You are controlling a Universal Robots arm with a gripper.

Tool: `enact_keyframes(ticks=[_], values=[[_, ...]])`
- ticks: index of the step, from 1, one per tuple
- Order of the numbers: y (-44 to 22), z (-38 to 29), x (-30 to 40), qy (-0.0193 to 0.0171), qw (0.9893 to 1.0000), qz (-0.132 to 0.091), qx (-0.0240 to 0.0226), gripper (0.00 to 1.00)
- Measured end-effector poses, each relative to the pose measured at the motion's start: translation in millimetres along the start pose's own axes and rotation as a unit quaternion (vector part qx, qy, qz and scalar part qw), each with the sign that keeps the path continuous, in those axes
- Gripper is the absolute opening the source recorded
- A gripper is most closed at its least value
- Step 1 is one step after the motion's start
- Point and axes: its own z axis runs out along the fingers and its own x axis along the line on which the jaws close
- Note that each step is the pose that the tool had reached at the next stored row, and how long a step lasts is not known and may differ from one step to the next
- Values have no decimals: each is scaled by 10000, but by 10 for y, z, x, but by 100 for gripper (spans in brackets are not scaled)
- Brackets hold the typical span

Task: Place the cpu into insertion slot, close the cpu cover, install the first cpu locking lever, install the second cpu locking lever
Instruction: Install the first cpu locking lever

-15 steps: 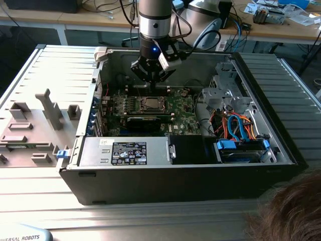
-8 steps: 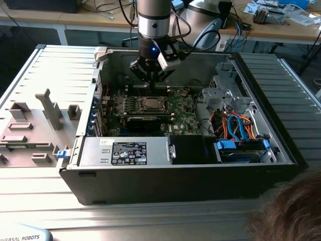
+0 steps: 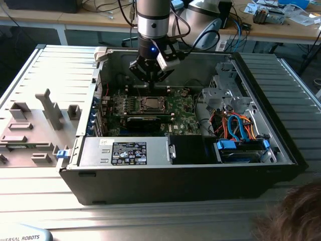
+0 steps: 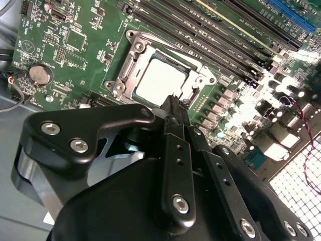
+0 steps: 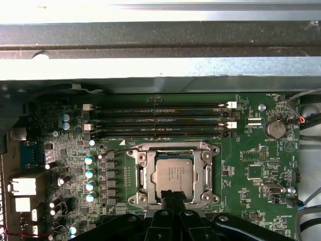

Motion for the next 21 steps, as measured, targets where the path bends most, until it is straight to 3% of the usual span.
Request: enact_keyframes(ticks=[21], values=[[-1, -1, 55, 0, 10000, 0, 0, 11]])
